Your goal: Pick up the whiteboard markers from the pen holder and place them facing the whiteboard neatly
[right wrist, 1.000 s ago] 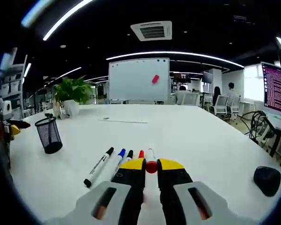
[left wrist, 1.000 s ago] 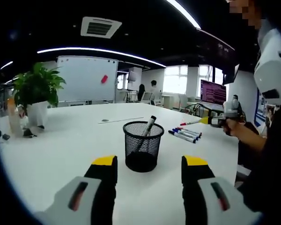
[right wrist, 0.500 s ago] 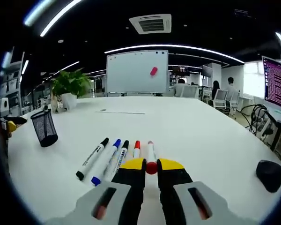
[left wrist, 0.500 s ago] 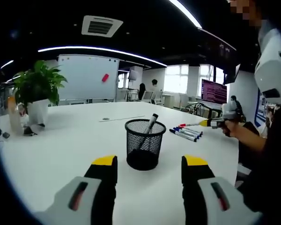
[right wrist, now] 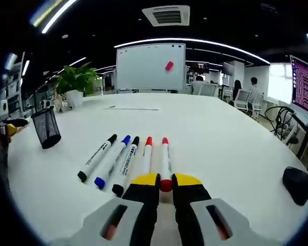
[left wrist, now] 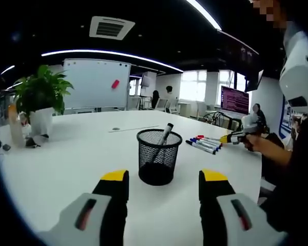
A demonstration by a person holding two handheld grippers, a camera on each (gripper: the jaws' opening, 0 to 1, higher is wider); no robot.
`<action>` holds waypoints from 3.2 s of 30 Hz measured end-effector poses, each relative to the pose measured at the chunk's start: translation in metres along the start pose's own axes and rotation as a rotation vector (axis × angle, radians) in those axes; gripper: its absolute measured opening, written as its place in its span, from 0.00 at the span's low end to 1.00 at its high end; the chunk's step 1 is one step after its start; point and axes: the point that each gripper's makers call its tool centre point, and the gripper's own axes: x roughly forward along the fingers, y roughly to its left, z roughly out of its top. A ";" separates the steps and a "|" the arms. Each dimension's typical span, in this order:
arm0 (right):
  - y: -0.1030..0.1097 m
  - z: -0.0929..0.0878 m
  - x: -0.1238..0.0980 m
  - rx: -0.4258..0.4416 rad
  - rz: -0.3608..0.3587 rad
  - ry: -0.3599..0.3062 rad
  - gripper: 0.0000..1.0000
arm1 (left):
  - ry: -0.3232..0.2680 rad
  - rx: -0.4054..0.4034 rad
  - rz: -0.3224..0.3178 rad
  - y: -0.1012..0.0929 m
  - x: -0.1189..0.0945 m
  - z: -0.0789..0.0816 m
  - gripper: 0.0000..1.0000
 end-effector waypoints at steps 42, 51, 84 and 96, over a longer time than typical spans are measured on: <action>0.010 -0.001 -0.007 0.098 0.039 -0.018 0.21 | 0.009 0.009 -0.002 -0.002 0.000 0.000 0.55; 0.006 0.014 -0.016 0.068 0.015 -0.063 0.22 | 0.005 0.008 0.000 -0.001 -0.001 0.001 0.55; 0.086 0.126 -0.048 -0.177 0.231 -0.242 0.31 | -0.025 -0.003 0.005 0.010 -0.013 0.002 0.55; 0.118 0.133 -0.043 -0.206 0.340 -0.233 0.31 | -0.013 0.035 0.001 0.021 -0.009 0.004 0.56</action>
